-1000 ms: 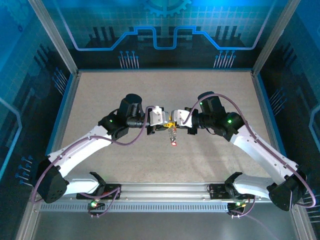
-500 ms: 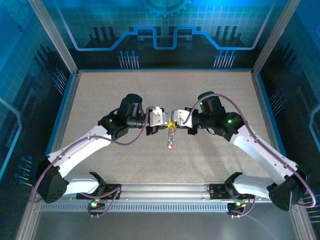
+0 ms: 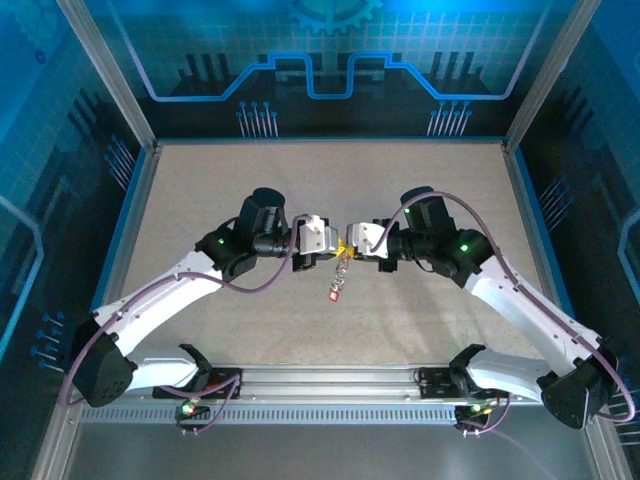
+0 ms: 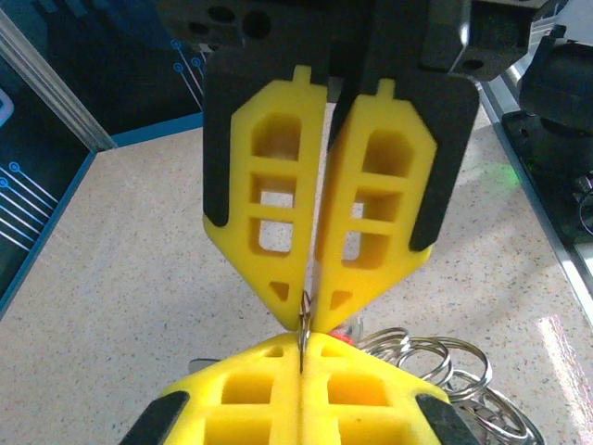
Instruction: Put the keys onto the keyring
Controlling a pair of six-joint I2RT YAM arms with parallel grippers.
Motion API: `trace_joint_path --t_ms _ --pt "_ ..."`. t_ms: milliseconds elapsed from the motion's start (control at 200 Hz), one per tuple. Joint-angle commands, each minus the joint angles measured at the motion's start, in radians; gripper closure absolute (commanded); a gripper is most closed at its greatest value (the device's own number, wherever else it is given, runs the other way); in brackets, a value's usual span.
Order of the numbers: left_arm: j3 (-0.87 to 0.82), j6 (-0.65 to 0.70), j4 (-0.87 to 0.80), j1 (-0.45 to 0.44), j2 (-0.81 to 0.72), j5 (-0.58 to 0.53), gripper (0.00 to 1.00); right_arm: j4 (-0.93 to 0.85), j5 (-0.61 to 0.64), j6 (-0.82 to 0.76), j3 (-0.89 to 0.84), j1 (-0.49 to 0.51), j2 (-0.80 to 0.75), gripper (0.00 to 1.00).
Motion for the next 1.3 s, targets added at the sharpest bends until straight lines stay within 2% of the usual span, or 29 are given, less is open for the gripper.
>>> trace_joint_path --t_ms 0,110,315,470,715,855,970,1296 --pt "-0.013 -0.003 0.041 0.004 -0.028 0.011 1.00 0.009 -0.043 0.019 -0.021 -0.012 -0.028 0.79" --pt "-0.020 -0.009 0.075 0.004 -0.026 0.034 1.00 -0.005 -0.071 0.026 -0.023 -0.019 -0.028 0.75" --pt "-0.051 -0.027 0.155 0.004 -0.038 0.060 1.00 -0.002 -0.089 0.041 -0.031 -0.030 -0.032 0.76" --pt "-0.096 -0.041 0.243 0.005 -0.060 0.073 1.00 0.004 -0.081 0.055 -0.029 -0.039 -0.026 0.81" --pt "-0.121 -0.053 0.290 0.005 -0.071 0.083 1.00 -0.001 -0.087 0.062 -0.026 -0.048 -0.005 0.88" --pt "-0.131 -0.057 0.327 0.004 -0.074 0.077 1.00 -0.014 -0.078 0.059 -0.023 -0.048 0.000 0.90" --pt "-0.130 -0.057 0.333 0.005 -0.069 0.084 1.00 -0.011 -0.093 0.059 -0.025 -0.047 0.001 1.00" --pt "-0.156 -0.079 0.390 0.004 -0.076 0.084 1.00 -0.031 -0.122 0.058 -0.003 -0.048 0.031 1.00"
